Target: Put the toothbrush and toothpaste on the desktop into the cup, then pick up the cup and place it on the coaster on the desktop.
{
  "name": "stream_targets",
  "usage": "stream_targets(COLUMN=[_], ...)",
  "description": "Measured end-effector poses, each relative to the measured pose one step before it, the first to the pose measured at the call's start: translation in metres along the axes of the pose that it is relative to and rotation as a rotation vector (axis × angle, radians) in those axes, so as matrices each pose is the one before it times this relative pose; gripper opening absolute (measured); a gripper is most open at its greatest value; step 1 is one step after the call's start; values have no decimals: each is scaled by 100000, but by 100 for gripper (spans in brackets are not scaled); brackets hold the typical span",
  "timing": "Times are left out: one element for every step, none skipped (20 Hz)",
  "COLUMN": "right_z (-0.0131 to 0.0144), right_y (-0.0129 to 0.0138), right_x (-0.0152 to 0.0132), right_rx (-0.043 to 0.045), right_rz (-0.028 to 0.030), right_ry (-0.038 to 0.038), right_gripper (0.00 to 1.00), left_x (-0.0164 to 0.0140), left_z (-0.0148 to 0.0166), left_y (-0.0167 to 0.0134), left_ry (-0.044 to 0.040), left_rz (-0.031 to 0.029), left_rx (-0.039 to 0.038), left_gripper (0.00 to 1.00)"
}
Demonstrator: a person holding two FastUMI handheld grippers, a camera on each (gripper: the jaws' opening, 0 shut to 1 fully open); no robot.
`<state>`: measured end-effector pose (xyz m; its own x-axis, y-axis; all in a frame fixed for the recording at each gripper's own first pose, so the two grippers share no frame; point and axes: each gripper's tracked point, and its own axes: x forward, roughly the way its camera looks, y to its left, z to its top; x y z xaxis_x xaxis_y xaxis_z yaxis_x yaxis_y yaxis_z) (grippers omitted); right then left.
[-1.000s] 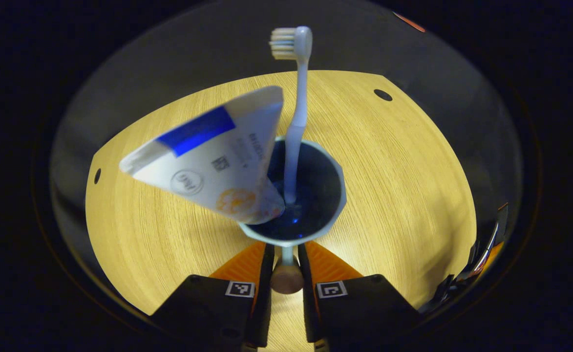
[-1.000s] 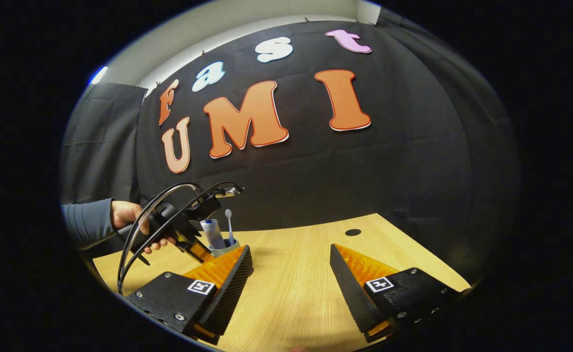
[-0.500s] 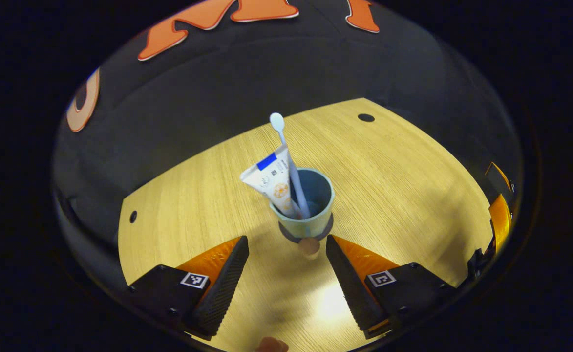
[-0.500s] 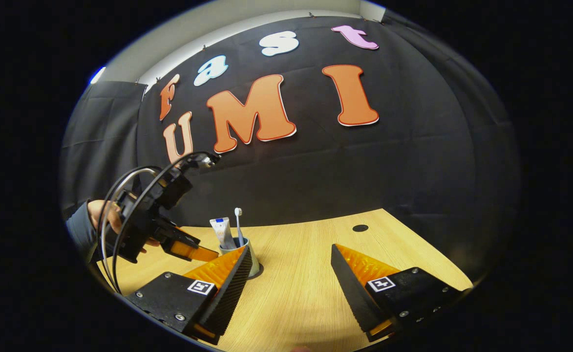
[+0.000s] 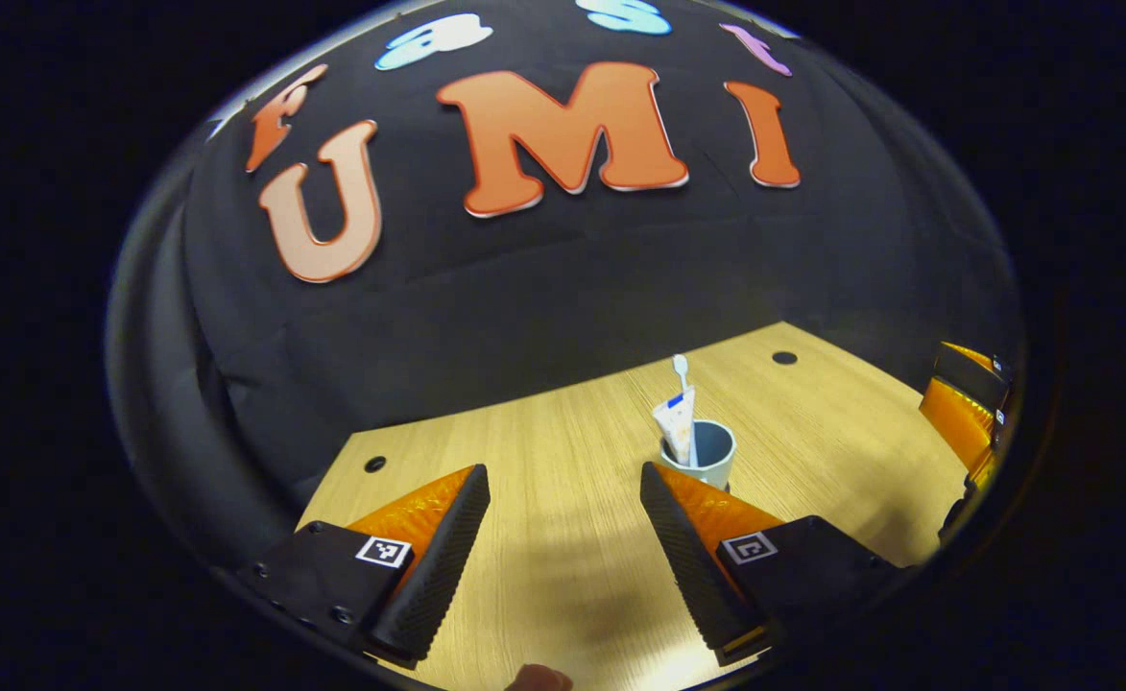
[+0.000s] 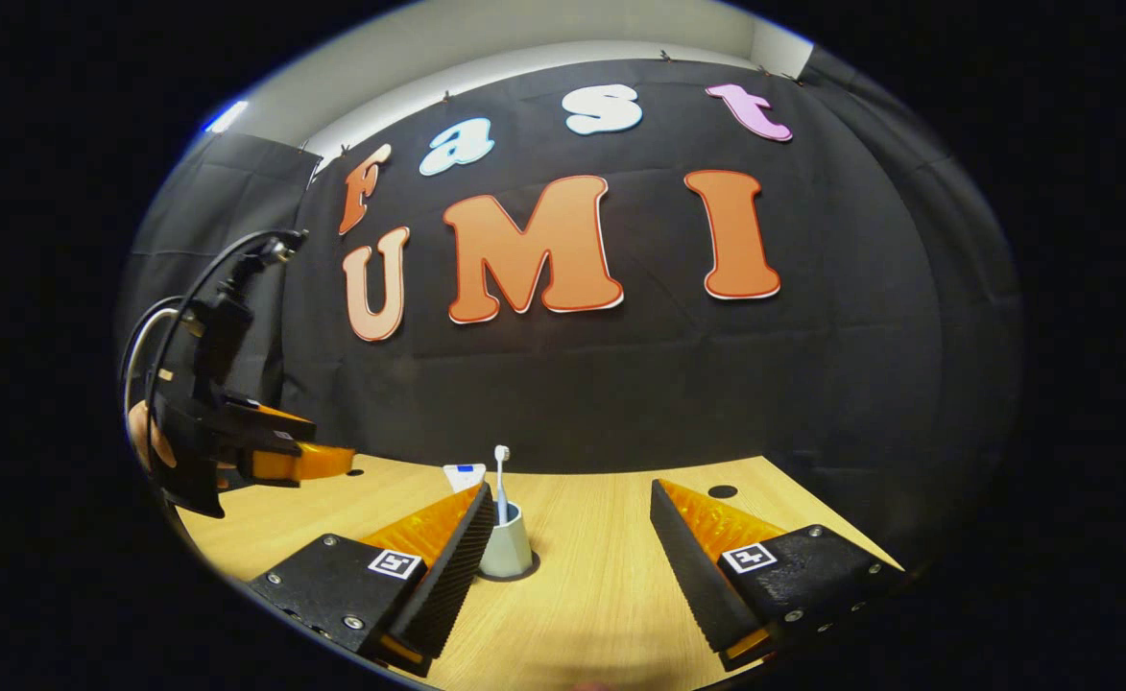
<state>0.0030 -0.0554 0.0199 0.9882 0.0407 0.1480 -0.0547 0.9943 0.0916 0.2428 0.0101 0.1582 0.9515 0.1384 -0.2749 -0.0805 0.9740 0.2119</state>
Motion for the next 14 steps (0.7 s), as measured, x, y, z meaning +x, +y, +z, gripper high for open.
stream_targets(right_z=[74,127,86,148,217,284,257,136,102,-24,147,125,-1,-121], right_y=[324,563,603,783,673,767,646,543,394,320,349,286,324,199], right_x=[261,115,61,84,-52,-44,-78,-13,-68,75,-71,25,19,126], right_rx=[-1450,-736,-195,290,433,433,224,122,-226,-432,-603,-612,-513,-487], right_rz=[-477,154,613,1081,860,1042,777,589,385,187,332,174,475,51], right_ry=[-334,-242,-98,-293,-407,-805,-595,-306,-351,-135,-349,-463,-229,61], right_gripper=[98,98,98,98,98,98,98,98,98,98,98,98,98,98], left_x=[825,523,608,214,-729,61,-197,-213,1,-71,-84,-141,-60,-82], left_z=[-120,89,185,26,-2,88,255,314,245,210,198,46,40,-4], left_y=[194,91,-348,-171,587,-88,41,94,155,62,94,162,90,103], left_ry=[-4996,-4488,-3874,-4270,-3677,-3617,-3036,-2570,-1817,-1438,-1145,-1079,-784,-531], left_rz=[4920,3439,1860,1228,1146,890,471,579,1266,775,578,688,838,804], left_rx=[654,651,512,-425,-868,-1445,-1606,-1646,-1805,-1697,-1440,-1176,-757,-291], left_gripper=[100,100,100,100,100,100,100,100,100,100,100,100,100,100])
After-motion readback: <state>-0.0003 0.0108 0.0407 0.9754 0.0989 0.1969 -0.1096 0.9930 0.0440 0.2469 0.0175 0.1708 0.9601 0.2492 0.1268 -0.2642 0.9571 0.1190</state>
